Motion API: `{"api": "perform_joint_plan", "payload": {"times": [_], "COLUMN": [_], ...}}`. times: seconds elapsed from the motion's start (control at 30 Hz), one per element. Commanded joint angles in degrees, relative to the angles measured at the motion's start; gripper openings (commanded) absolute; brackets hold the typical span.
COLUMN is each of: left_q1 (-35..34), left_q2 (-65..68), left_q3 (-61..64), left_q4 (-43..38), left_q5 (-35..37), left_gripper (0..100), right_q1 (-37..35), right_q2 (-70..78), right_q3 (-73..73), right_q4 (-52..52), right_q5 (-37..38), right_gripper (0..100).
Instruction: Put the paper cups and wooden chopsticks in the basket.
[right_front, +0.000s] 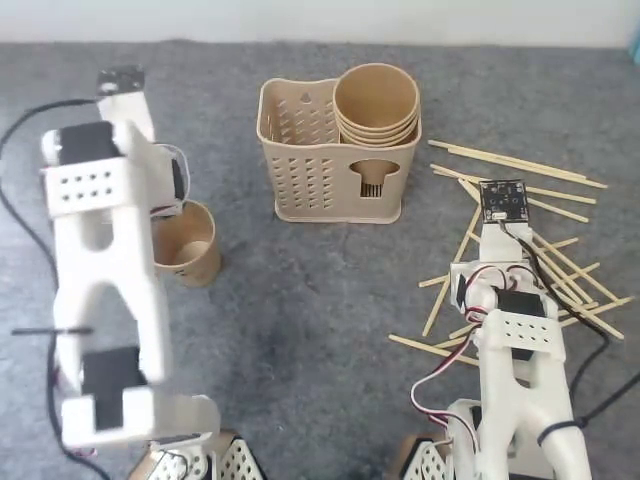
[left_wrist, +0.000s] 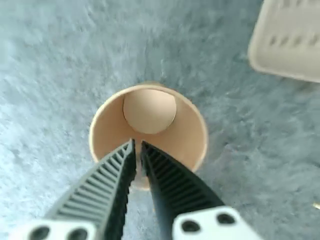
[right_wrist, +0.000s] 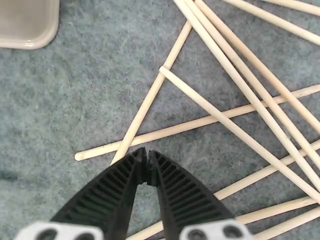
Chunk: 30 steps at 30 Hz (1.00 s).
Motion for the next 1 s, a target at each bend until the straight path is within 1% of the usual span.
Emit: {"api": "perform_joint_plan", "payload": {"times": [0.0,0.13,0.2,0.3,0.4,0.5,0.6,0.67,0.73,0.87,0.97], "left_q1": [-0.7,-4.9,-8.0,-12.2,-13.7,-13.5,-11.8,-10.6,-9.2,-6.4,-4.7], "left_q2": [-8.4,-9.7,-9.0,-7.5,-5.4,-3.2,-1.3,-0.4,0.1,-0.9,-4.1], "left_q3": [0.1,1.4,3.0,6.8,11.9,17.4,21.8,23.6,24.6,24.4,24.2], "left_q4": [1.7,1.1,-0.6,-5.3,-8.7,-13.6,-19.7,-22.6,-23.6,-23.5,-21.3], "left_q5": [-1.5,-1.9,-2.2,-5.5,-7.1,-7.5,-7.2,-7.1,-7.1,-7.0,-6.2], "left_gripper": [11,19,20,20,20,20,20,18,14,1,1], "right_q1": [0.1,0.1,0.1,0.1,0.1,0.0,0.0,0.0,0.0,0.0,0.0], "right_q2": [-1.7,-1.7,-1.7,-1.7,-1.7,-1.7,-1.6,-1.5,-1.5,-1.5,-1.5], "right_q3": [-0.4,-0.4,-0.4,-0.4,-0.4,-0.4,-0.4,-0.4,-0.4,-0.4,-0.4], "right_q4": [-1.0,-1.0,-1.0,-1.0,-1.0,-1.0,-1.0,-1.0,-1.0,-1.0,-1.0], "right_q5": [0.8,0.8,0.8,0.8,0.8,0.8,0.8,0.8,0.8,0.8,0.8], "right_gripper": [0.8,0.8,0.8,0.8,0.8,0.8,0.8,0.8,0.8,0.8,0.8]}}
